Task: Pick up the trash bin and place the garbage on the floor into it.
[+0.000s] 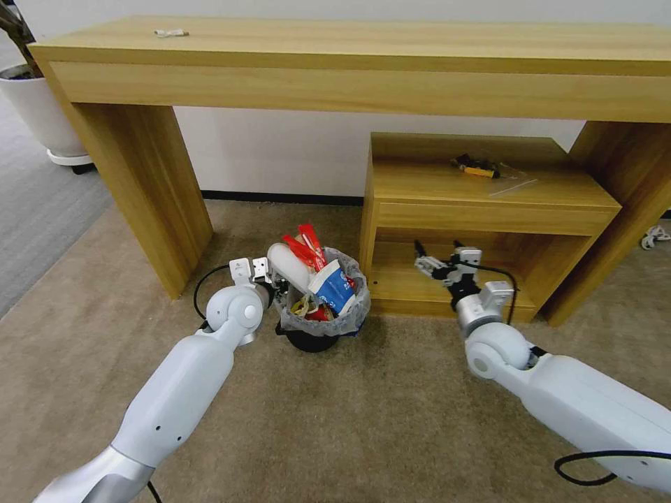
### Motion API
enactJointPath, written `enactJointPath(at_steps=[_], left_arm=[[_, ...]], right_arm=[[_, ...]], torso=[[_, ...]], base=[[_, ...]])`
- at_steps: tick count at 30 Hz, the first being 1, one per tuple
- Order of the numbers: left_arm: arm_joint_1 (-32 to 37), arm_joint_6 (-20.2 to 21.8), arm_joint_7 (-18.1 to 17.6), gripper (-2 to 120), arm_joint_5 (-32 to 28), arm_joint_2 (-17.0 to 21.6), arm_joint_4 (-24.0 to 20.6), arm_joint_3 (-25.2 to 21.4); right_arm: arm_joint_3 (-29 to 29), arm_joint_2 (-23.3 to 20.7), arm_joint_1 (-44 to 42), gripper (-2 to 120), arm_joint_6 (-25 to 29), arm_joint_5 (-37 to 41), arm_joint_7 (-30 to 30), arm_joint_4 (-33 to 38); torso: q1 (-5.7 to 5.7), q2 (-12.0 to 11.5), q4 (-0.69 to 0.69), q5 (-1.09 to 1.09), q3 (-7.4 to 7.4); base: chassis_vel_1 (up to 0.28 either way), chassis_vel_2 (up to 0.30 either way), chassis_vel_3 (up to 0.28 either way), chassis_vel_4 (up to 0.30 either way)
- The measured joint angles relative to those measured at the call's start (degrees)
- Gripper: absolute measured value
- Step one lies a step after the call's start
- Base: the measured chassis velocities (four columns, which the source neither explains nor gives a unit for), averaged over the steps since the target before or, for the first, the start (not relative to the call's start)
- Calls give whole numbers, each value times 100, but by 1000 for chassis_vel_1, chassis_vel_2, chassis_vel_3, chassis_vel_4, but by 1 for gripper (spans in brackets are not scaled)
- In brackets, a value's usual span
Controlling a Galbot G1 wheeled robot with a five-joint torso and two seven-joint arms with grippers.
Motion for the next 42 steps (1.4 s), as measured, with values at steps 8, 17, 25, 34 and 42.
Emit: enactJointPath(at_steps=[8,17,25,34,42], left_arm=[[322,24,137,0,186,177,-328,-297],[698,20,126,0,194,260,-817,-484],[842,38,44,0,164,156,-1164,-490],[957,39,38,0,239,35,-1355,-477],[1096,39,38,0,263,0,-1521,-513]], right_arm=[[1103,120,-766,100,-614,-485,508,-107],[1923,399,-1543,100,-611,-814,593,-58],[2609,957,-2000,100,-595,-1292,365,234],[3196,1682,-2791,100,-248,-1836,-427,457],[3172,1962,-2937,100,31,-2218,-750,297]], torso=[[0,0,1,2,0],[0,0,0,-2,0],[0,0,2,-1,0],[0,0,-1,0,0],[0,0,1,0,0]], base=[[0,0,0,0],[0,0,0,0],[0,0,0,0],[0,0,0,0],[0,0,0,0]])
